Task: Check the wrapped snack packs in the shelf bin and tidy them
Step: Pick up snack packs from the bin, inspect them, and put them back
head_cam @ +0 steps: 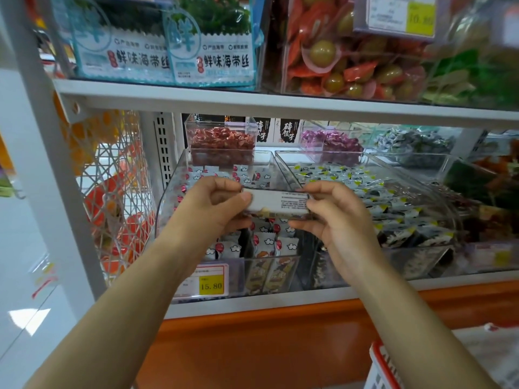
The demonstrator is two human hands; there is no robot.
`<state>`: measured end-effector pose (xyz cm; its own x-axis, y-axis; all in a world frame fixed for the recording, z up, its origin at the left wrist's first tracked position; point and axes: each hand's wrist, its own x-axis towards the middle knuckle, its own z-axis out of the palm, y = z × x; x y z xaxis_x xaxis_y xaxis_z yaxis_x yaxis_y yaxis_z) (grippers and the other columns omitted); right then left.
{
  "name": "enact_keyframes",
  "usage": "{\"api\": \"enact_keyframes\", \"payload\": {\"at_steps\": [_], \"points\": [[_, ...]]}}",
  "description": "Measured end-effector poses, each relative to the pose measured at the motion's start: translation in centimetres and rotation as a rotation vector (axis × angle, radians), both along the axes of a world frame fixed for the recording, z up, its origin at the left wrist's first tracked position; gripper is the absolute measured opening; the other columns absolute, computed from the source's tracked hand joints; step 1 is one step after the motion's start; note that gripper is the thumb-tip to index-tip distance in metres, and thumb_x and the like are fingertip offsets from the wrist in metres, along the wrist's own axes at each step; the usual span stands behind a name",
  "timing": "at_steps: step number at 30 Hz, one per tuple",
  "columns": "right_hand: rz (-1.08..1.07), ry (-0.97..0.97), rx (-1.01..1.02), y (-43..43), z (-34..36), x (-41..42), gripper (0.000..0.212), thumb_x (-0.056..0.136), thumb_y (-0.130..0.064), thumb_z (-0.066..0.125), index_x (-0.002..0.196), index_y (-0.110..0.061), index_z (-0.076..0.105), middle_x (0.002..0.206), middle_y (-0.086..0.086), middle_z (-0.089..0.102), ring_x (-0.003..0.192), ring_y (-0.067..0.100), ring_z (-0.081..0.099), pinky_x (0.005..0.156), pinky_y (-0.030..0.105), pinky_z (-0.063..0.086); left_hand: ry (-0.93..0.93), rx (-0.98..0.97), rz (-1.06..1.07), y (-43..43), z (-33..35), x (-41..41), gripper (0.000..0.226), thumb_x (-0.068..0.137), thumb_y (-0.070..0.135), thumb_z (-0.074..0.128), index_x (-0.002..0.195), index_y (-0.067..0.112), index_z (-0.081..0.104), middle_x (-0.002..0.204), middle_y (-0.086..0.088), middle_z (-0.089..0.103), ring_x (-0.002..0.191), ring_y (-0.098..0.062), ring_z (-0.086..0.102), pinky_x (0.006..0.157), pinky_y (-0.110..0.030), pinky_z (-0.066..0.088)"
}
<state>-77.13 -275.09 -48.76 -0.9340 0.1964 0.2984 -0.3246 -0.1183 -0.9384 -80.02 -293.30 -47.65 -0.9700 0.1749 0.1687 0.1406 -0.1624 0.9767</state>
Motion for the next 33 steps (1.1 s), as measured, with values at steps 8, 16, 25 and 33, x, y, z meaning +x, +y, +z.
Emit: {"api": "enact_keyframes", "payload": {"at_steps": [8,16,25,33], "points": [[-0.111,0.003,0.133,0.0,0.2,0.2,0.019,0.081,-0.013,0.067,0.068,-0.024,0.072,0.076,-0.004,0.070,0.081,0.015,0.067,0.073,0.038,0.055,0.202,-0.248,-0.074,0.0,0.5,0.9,0.033,0.083,0.007,0.064,0.109,0.027,0.059,0.111,0.002,0.062,0.096,-0.019,0.066,0.084,-0.029,0.055],[-0.212,0.121,0.325,-0.3,0.2,0.3,0.019,0.082,-0.016,0.068,0.064,-0.021,0.067,0.059,-0.012,0.058,0.060,0.002,0.053,0.055,0.013,0.042,0.223,-0.403,-0.034,0.8,0.8,1.5,0.010,0.082,0.021,0.067,0.091,0.024,0.066,0.088,0.003,0.065,0.068,-0.001,0.060,0.056,-0.010,0.047],[0.023,0.037,0.185,-0.5,0.6,0.5,0.025,0.084,-0.009,0.064,0.062,-0.018,0.070,0.062,-0.005,0.065,0.064,0.009,0.064,0.054,0.028,0.056,-0.089,-0.254,-0.172,-0.7,1.6,0.9,0.015,0.076,0.016,0.067,0.064,0.014,0.074,0.076,-0.008,0.071,0.069,-0.017,0.061,0.057,-0.020,0.053],[-0.046,0.027,0.166,-0.7,0.3,0.4,0.024,0.084,-0.010,0.065,0.061,-0.017,0.070,0.065,-0.002,0.068,0.067,0.015,0.067,0.056,0.032,0.058,0.038,-0.425,-0.205,-0.8,1.5,1.2,0.023,0.067,0.035,0.070,0.086,0.023,0.070,0.079,0.008,0.071,0.070,-0.006,0.066,0.061,-0.015,0.052]]}}
